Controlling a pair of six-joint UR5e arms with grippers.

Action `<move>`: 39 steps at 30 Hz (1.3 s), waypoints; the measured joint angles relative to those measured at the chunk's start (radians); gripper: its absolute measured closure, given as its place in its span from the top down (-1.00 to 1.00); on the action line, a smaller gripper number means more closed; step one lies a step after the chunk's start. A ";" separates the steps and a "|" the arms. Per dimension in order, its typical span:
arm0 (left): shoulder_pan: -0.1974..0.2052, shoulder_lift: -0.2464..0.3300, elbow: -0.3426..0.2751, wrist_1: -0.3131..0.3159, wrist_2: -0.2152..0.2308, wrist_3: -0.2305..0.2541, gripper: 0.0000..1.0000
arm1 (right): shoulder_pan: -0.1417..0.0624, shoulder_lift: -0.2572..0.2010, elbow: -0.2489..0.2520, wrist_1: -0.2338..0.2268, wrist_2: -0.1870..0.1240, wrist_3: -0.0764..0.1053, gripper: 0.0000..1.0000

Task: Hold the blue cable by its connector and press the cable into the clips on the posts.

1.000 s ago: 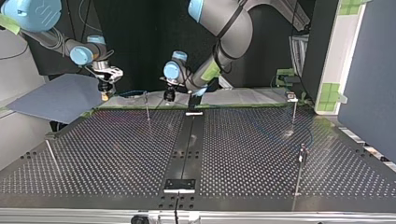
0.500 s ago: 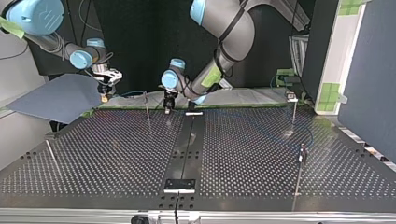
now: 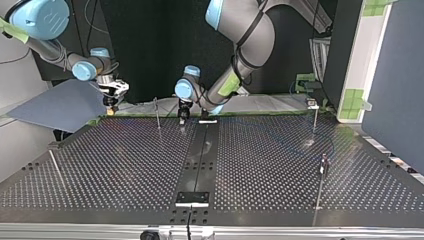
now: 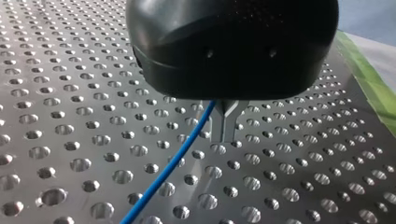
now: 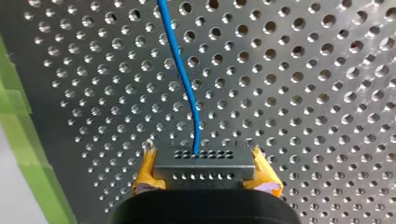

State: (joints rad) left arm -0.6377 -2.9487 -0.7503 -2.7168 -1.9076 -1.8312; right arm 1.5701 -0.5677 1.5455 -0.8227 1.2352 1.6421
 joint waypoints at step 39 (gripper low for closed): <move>-0.019 0.106 -0.134 0.070 0.053 0.107 0.98 | -0.001 0.022 -0.055 0.019 -0.023 0.020 -1.00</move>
State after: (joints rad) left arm -0.6565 -2.8428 -0.8847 -2.6471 -1.8546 -1.7244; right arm 1.5695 -0.5459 1.4905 -0.8034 1.2121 1.6621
